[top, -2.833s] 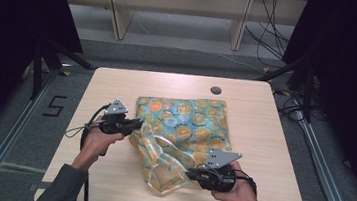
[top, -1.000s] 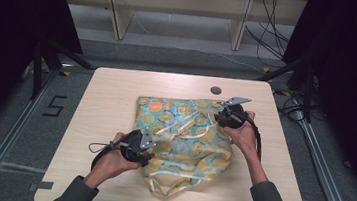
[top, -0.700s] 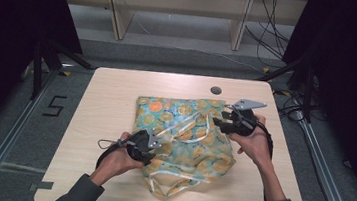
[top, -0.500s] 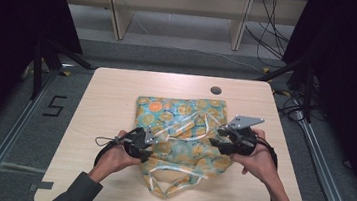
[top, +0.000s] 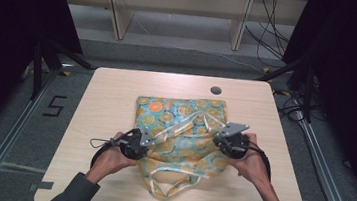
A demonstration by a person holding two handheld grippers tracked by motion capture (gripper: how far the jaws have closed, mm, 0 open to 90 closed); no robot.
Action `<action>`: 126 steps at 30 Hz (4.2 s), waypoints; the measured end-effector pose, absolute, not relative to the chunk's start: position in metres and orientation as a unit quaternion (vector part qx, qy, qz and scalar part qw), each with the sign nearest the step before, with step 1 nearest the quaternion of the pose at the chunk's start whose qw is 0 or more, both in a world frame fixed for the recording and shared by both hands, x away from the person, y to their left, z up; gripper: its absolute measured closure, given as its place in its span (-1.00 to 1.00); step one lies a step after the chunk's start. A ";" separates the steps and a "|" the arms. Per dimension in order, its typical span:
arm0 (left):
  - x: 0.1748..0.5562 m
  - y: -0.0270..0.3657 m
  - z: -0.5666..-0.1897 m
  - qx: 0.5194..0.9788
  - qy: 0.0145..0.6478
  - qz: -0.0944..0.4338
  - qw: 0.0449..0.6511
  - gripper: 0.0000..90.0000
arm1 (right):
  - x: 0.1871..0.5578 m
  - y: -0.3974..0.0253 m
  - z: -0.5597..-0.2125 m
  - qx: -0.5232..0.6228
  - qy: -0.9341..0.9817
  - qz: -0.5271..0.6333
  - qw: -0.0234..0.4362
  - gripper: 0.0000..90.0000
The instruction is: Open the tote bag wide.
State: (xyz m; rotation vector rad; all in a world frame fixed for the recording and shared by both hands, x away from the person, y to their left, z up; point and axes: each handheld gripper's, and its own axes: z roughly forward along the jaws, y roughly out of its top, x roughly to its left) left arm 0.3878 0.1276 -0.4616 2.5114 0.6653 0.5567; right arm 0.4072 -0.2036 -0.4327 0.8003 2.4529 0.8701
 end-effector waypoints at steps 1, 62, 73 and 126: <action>0.389 0.131 -0.458 0.913 0.250 0.209 0.245 0.92 | 0.412 -0.208 -0.428 0.297 0.873 0.323 0.214 1.00; 0.522 0.110 -0.407 0.857 0.354 0.203 0.314 0.98 | 0.368 -0.124 -0.450 0.187 0.912 0.361 0.051 1.00; 0.543 0.112 -0.428 0.852 0.382 0.177 0.312 0.93 | 0.342 -0.114 -0.472 0.160 0.925 0.340 0.046 0.91; 0.468 0.085 -0.403 0.873 0.252 0.186 0.374 0.97 | 0.428 -0.258 -0.447 0.426 0.821 0.316 0.212 1.00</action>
